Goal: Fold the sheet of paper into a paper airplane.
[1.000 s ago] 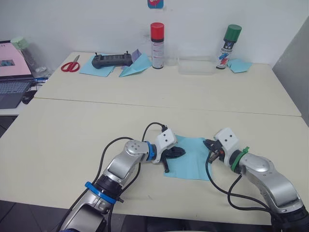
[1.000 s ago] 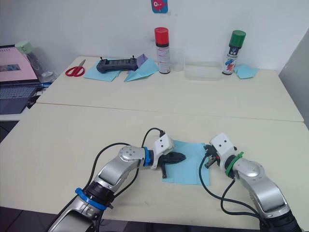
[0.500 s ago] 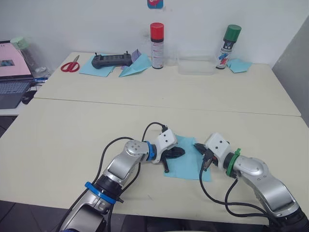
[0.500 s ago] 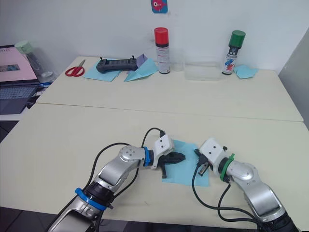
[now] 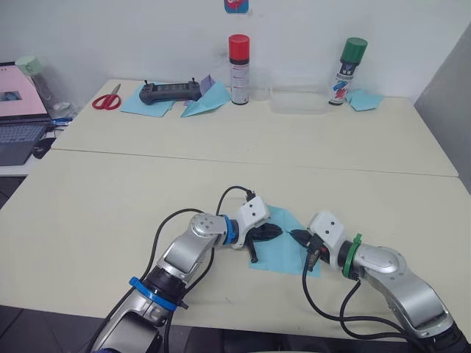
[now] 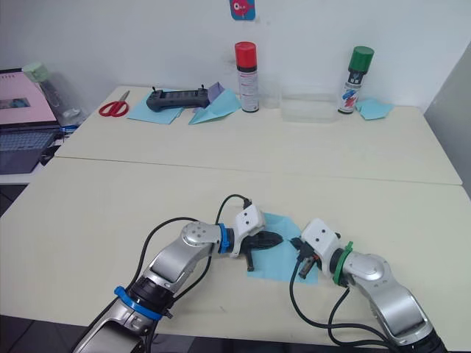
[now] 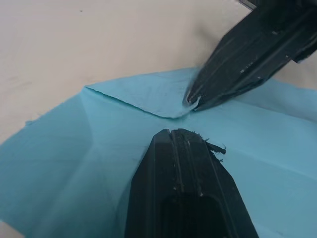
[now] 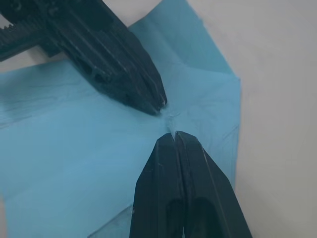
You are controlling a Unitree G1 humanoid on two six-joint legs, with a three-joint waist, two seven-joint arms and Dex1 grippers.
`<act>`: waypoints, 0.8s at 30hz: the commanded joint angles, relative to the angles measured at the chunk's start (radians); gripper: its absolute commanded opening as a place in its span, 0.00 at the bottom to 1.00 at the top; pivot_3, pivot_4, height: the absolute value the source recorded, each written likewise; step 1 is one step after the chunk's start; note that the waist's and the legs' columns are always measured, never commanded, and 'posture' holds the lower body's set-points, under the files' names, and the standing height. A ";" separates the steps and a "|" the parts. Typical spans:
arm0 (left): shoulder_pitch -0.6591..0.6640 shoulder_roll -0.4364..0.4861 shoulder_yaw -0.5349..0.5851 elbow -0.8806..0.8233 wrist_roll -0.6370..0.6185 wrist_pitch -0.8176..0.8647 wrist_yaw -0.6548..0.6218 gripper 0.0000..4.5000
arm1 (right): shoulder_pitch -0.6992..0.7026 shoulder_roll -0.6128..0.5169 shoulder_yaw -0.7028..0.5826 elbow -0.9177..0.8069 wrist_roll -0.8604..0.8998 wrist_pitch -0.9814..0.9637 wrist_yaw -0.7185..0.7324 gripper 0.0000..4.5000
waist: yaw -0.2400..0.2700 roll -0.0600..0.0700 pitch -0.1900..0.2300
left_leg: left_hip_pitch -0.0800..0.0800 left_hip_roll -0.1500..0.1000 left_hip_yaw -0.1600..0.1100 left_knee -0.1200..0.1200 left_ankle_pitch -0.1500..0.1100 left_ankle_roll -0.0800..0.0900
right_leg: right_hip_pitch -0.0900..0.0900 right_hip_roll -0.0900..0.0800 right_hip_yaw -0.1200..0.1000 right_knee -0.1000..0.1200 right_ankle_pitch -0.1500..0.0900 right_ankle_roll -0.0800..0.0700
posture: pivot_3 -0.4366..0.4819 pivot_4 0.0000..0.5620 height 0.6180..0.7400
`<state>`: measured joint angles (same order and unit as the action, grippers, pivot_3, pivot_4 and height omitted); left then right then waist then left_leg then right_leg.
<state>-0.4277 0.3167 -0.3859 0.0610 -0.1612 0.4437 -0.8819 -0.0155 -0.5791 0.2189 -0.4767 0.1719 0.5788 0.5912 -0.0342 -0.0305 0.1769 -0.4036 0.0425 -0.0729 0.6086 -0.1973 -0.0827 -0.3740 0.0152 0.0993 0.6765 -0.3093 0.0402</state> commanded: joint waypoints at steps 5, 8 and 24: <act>-0.035 0.003 0.139 0.033 -0.089 0.134 0.033 0.00 | -0.003 0.039 -0.028 -0.012 0.036 0.030 -0.011 0.00 | -0.008 -0.001 0.001 | 0.000 0.000 0.000 0.000 0.000 0.000 | 0.000 0.001 -0.001 0.001 0.001 0.001 | 0.48 0.27 1.00; -0.072 -0.015 0.193 0.018 -0.162 0.186 0.016 0.00 | -0.015 0.052 -0.029 0.009 0.025 0.027 -0.016 0.00 | -0.011 -0.001 0.001 | -0.002 0.000 0.000 0.000 0.000 0.000 | -0.003 0.001 -0.001 0.001 0.002 0.003 | 0.48 0.27 1.00; -0.197 -0.085 -0.058 0.210 0.067 -0.052 -0.023 0.00 | -0.019 0.056 -0.015 0.013 0.019 0.020 0.008 0.00 | -0.008 -0.001 0.001 | -0.012 0.000 -0.002 0.001 0.000 0.000 | -0.012 0.001 -0.002 0.002 0.003 0.006 | 0.48 0.27 1.00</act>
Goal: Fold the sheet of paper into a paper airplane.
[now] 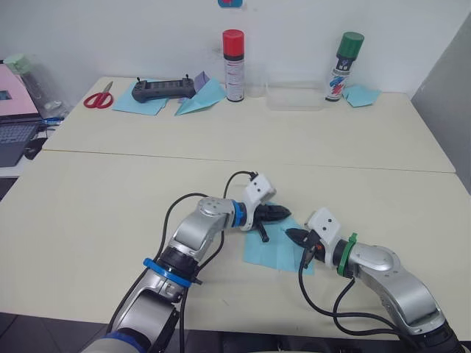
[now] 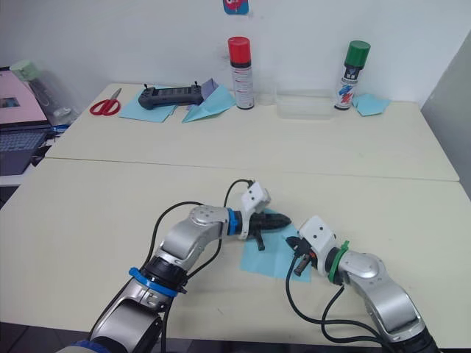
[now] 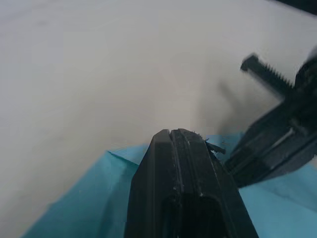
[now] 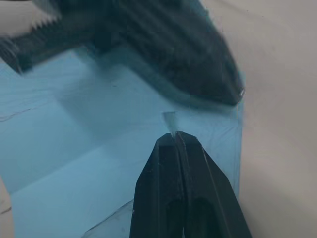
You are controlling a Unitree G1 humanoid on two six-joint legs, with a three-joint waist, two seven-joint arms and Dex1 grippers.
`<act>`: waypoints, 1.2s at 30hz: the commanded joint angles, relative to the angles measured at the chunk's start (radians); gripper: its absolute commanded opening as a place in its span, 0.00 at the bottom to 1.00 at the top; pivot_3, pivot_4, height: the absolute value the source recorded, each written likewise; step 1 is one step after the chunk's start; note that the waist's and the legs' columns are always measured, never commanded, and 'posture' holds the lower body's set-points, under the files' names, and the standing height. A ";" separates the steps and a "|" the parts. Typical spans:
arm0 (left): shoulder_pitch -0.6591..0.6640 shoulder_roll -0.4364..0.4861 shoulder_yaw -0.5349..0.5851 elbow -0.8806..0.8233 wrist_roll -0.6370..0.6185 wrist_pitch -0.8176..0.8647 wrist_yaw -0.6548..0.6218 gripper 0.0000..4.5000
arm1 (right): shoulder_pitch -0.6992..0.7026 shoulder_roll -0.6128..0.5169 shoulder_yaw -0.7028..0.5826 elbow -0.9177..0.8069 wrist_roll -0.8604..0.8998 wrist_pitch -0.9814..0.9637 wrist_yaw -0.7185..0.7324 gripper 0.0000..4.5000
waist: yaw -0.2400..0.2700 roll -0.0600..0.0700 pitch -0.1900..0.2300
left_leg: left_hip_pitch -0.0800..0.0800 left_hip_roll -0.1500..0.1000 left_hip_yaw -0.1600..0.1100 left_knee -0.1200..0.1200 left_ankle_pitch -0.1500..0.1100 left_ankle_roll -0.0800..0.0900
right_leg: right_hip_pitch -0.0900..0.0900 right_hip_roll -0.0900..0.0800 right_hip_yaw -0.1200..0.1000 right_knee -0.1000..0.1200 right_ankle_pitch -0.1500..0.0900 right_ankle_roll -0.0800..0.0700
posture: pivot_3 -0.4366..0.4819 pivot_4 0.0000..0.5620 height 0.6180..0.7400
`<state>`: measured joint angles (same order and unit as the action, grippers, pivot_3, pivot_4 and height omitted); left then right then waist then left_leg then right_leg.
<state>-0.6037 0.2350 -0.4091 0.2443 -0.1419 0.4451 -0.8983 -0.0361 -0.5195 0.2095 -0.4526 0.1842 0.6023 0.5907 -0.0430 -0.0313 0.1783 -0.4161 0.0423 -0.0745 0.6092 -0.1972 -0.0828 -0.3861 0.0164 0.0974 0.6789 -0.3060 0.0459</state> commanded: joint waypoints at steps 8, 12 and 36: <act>-0.018 0.004 -0.090 0.095 0.145 -0.112 -0.010 0.00 | 0.032 0.006 -0.047 -0.085 0.114 0.066 0.045 0.09 | 0.004 0.000 -0.001 | 0.000 0.000 0.000 0.001 0.000 0.000 | 0.001 0.000 0.000 0.000 0.000 0.000 | 0.48 0.27 1.00; 0.006 0.011 -0.103 0.080 0.157 -0.111 -0.020 0.00 | 0.056 -0.037 -0.138 -0.166 0.291 0.181 0.123 0.36 | 0.006 0.000 -0.001 | 0.000 0.000 0.000 0.001 0.000 0.000 | 0.001 0.000 0.000 0.000 0.000 0.000 | 0.48 0.27 1.00; -0.004 0.011 -0.095 0.102 0.185 -0.135 -0.032 0.00 | 0.062 -0.040 -0.109 0.003 0.123 0.175 -0.074 0.01 | 0.008 0.000 -0.007 | 0.002 0.000 -0.001 0.002 0.000 0.000 | 0.004 0.000 -0.001 0.001 0.001 0.001 | 0.48 0.27 1.00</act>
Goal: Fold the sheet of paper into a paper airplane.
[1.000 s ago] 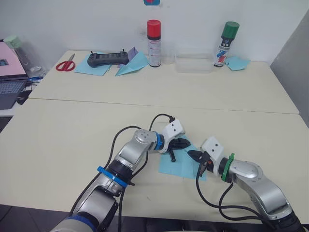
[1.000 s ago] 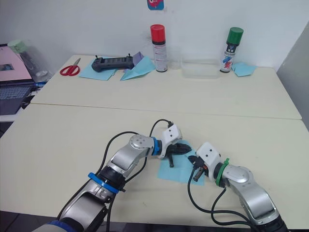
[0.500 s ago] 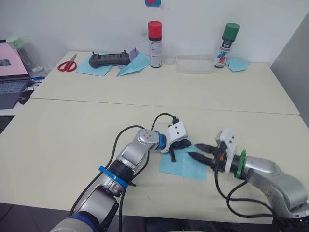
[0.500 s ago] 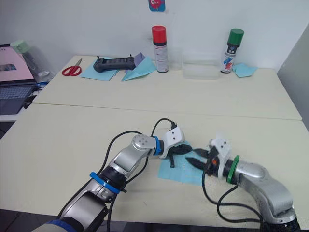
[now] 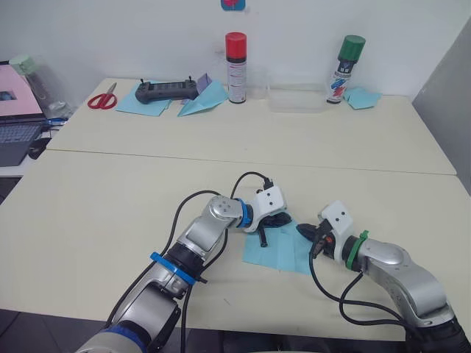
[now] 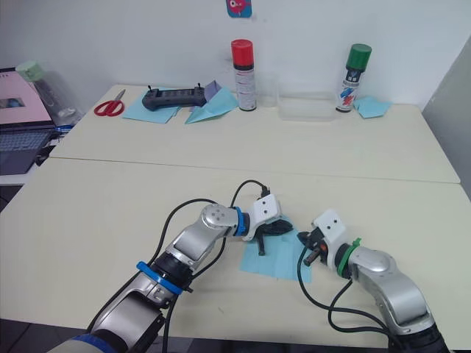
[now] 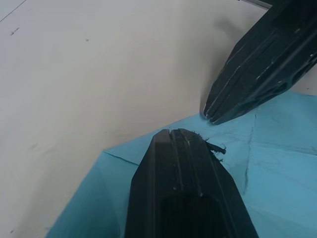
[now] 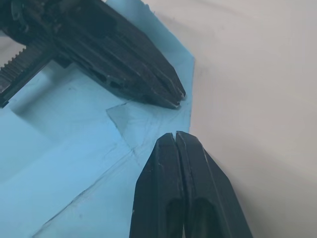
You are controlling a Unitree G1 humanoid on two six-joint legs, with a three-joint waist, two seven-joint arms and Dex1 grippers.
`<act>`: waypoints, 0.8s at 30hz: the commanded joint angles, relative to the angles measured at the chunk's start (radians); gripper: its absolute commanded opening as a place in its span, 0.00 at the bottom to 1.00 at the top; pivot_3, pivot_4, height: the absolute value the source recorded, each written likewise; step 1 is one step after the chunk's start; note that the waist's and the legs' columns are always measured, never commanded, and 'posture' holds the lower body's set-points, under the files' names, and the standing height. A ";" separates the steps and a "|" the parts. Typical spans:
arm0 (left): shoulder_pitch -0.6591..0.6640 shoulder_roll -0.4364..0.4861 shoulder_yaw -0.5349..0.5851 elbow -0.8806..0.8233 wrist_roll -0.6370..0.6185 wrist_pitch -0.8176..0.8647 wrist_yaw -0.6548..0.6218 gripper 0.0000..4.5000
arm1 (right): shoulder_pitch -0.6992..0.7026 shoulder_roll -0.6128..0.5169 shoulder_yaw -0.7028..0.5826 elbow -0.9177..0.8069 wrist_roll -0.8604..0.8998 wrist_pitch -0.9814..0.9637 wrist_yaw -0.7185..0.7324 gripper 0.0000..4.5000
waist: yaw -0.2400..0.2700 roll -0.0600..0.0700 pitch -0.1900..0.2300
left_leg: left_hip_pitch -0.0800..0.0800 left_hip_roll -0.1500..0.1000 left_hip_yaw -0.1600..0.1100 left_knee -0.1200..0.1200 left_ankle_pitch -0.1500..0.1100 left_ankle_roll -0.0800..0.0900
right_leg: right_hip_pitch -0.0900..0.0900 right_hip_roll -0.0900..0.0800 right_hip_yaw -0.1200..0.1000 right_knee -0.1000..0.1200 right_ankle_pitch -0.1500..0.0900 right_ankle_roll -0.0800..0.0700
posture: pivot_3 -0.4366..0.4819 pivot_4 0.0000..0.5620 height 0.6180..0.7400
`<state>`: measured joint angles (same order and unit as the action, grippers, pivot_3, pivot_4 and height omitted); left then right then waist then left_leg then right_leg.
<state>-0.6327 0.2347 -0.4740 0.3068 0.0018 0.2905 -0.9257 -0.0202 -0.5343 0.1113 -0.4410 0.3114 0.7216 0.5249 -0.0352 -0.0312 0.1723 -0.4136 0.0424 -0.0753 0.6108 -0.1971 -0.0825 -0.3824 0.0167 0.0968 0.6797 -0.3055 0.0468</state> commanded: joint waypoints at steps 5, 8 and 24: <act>0.028 0.009 -0.029 0.035 0.043 0.021 -0.005 0.00 | 0.108 -0.044 -0.090 -0.096 0.051 0.077 0.004 0.01 | 0.001 -0.001 -0.001 | 0.004 0.000 0.000 0.000 0.000 0.000 | 0.004 0.000 0.000 -0.001 0.000 0.000 | 0.48 0.27 1.00; 0.025 0.008 -0.026 0.042 0.044 0.016 -0.002 0.00 | 0.104 -0.030 -0.133 -0.129 0.085 0.049 0.015 0.01 | 0.001 -0.001 -0.001 | 0.005 0.000 0.000 0.000 0.000 0.000 | 0.006 0.000 0.000 -0.001 0.000 0.000 | 0.48 0.27 1.00; 0.010 -0.012 -0.003 -0.001 0.028 0.039 0.008 0.00 | -0.014 0.005 0.043 -0.011 0.002 0.031 0.008 0.01 | -0.004 -0.001 -0.001 | 0.010 0.000 0.001 -0.001 0.000 0.000 | 0.010 0.000 0.001 -0.001 -0.001 -0.001 | 0.48 0.27 1.00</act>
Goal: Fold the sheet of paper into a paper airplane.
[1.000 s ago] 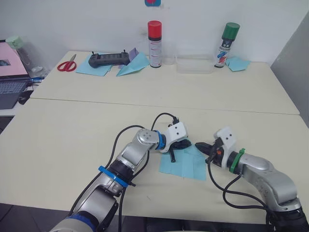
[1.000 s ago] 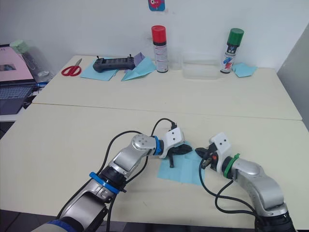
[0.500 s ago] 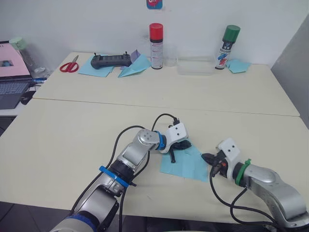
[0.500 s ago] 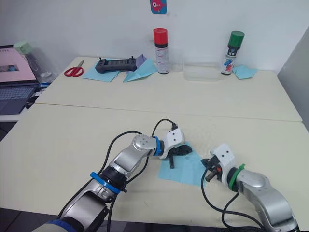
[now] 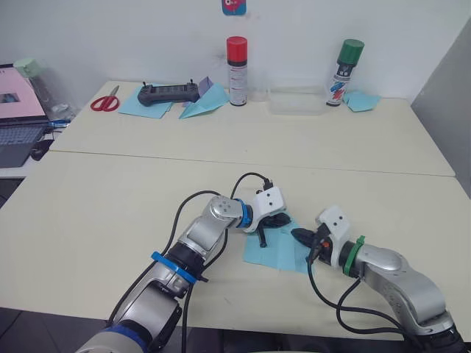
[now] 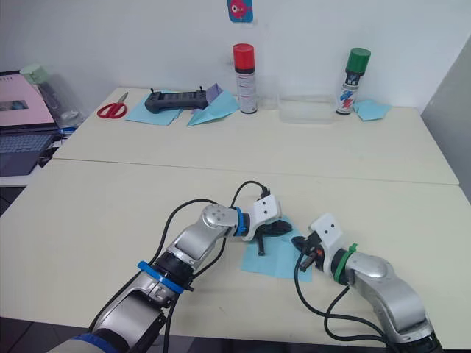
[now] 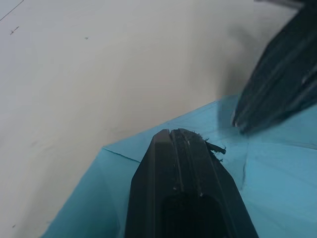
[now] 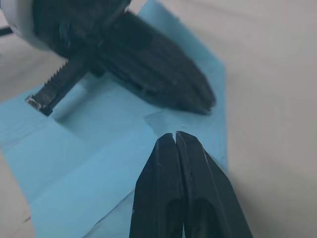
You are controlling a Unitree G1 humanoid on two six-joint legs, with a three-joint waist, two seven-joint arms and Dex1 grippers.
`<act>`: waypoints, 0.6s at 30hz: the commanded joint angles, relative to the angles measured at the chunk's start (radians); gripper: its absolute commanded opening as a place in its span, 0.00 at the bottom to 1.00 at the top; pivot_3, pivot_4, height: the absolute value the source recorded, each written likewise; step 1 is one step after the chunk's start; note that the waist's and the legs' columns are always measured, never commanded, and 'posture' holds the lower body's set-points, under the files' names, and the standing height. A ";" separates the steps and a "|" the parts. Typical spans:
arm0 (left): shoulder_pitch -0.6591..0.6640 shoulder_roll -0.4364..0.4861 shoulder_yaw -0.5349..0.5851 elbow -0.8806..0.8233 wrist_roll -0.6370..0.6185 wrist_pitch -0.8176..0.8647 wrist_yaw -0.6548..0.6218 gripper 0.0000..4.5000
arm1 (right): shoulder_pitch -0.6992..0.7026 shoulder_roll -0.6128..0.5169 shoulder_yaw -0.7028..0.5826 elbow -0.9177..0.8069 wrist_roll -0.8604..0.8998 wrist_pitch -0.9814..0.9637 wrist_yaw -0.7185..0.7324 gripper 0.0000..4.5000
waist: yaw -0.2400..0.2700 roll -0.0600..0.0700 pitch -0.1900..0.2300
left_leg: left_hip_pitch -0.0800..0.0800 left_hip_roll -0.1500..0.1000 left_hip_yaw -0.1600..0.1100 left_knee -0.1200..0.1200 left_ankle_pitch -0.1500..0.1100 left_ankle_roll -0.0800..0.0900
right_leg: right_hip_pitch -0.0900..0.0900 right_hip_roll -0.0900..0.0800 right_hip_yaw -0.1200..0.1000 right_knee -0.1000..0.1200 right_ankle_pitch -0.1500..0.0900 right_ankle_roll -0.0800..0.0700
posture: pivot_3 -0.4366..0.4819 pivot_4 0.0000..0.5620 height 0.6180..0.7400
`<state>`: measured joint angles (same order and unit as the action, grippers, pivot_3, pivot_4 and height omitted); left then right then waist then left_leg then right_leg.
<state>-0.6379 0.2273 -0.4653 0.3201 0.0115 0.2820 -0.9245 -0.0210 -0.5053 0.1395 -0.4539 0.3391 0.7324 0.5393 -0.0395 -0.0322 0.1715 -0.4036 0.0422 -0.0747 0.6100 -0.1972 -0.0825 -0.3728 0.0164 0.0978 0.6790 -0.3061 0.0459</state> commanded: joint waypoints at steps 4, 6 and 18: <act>0.015 -0.003 0.001 -0.100 0.001 0.096 0.003 0.00 | -0.009 -0.047 0.031 0.008 -0.033 0.019 0.013 0.01 | 0.000 0.000 0.000 | 0.000 0.000 0.000 0.000 0.000 0.000 | 0.000 0.000 0.000 0.000 0.000 0.000 | 0.48 0.27 1.00; 0.016 -0.010 0.007 -0.131 -0.012 0.112 0.003 0.00 | -0.006 -0.049 0.029 0.008 -0.030 0.014 0.014 0.01 | 0.000 0.000 0.000 | 0.000 0.000 0.000 0.000 0.000 0.000 | 0.000 0.000 0.000 0.000 0.000 0.000 | 0.48 0.27 1.00; -0.001 -0.057 -0.022 0.020 0.035 0.051 0.025 0.00 | 0.013 -0.059 0.044 0.006 -0.038 -0.001 0.020 0.01 | 0.000 -0.001 0.000 | -0.001 0.000 0.000 0.000 0.000 0.000 | -0.001 0.000 -0.001 0.000 0.000 0.000 | 0.48 0.27 1.00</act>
<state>-0.6275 0.1596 -0.4764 0.3083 0.0123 0.3378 -0.9121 -0.0292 -0.5494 0.1708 -0.4570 0.3150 0.7139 0.5531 -0.0395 -0.0327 0.1719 -0.4041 0.0423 -0.0750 0.6098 -0.1973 -0.0825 -0.3732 0.0165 0.0972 0.6788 -0.3062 0.0459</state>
